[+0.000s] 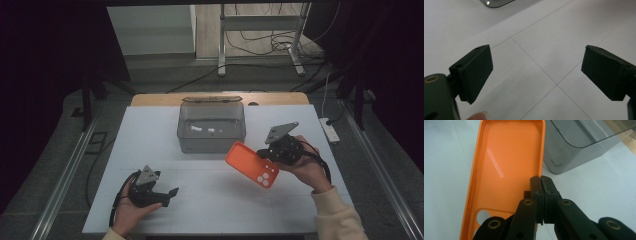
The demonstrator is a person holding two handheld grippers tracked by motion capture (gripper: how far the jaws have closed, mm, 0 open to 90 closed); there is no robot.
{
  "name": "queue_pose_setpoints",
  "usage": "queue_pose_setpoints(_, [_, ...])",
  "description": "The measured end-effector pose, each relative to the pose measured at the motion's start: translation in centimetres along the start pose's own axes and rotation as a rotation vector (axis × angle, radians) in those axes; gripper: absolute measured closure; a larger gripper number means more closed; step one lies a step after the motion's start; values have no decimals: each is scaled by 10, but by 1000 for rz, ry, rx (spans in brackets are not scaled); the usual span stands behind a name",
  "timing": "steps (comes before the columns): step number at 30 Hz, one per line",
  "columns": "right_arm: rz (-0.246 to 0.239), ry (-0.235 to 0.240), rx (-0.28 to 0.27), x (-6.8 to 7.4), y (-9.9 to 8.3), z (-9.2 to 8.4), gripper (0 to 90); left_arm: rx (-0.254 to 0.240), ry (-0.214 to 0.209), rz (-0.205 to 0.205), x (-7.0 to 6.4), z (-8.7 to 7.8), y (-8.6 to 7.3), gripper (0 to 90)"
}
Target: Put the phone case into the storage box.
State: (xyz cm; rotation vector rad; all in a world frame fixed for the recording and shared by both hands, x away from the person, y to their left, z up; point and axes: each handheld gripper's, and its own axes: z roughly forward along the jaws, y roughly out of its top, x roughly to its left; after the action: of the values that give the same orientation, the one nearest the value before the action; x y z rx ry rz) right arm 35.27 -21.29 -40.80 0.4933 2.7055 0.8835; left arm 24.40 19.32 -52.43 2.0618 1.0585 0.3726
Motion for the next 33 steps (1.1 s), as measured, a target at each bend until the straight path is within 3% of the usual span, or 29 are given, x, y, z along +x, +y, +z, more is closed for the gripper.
queue_pose_setpoints(26, [-31,49,19,21,15,27,890,-3,-1,-3,1,0,1,101])
queue_pose_setpoints(33, [-34,47,12,25,17,26,890,-7,-6,-4,0,0,1,101])
